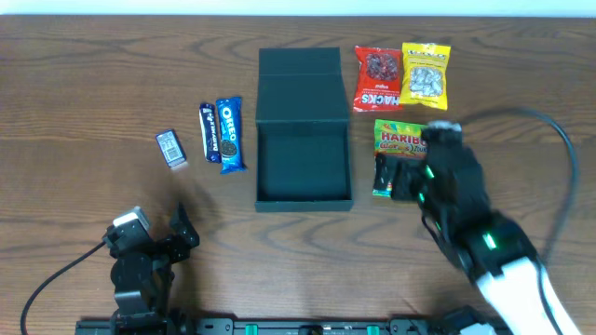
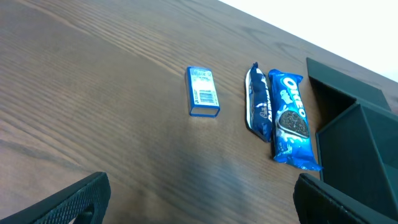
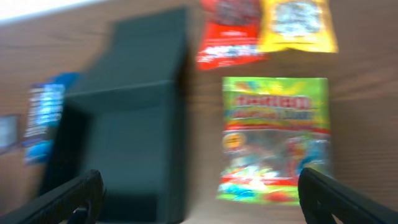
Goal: Pack container
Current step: 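Reach the right gripper to the green Haribo bag and grasp it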
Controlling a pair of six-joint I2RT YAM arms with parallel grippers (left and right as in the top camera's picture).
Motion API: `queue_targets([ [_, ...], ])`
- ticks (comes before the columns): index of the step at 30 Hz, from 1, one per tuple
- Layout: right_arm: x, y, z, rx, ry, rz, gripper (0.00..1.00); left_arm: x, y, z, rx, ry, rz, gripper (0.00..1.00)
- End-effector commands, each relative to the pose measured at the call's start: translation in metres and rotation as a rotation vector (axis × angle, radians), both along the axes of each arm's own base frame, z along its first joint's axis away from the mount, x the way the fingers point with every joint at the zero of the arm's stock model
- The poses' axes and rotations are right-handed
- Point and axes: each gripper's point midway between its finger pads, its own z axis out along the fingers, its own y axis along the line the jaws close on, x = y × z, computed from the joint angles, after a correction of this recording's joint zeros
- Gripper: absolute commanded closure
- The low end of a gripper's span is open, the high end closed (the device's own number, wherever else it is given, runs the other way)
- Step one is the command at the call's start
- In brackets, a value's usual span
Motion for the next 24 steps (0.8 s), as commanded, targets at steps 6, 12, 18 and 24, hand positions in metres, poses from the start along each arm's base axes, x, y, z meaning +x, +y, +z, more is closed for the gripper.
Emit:
queue_targets([
  [6,0.051,-0.052,-0.084,-0.194,0.215,-0.178,0.01,0.000,0.001,-0.007,0.003,0.014,0.007,0.05],
  [12,0.067,-0.046,-0.134,-0.117,0.323,-0.057,0.12,0.000,0.001,-0.007,0.003,0.014,0.007,0.05],
  [18,0.061,-0.045,-0.181,-0.165,0.433,0.003,0.20,0.000,0.001,-0.007,0.003,0.014,0.007,0.05],
  [24,0.045,-0.047,-0.221,-0.181,0.560,0.003,0.83,0.000,0.001,-0.007,0.003,0.014,0.007,0.05],
])
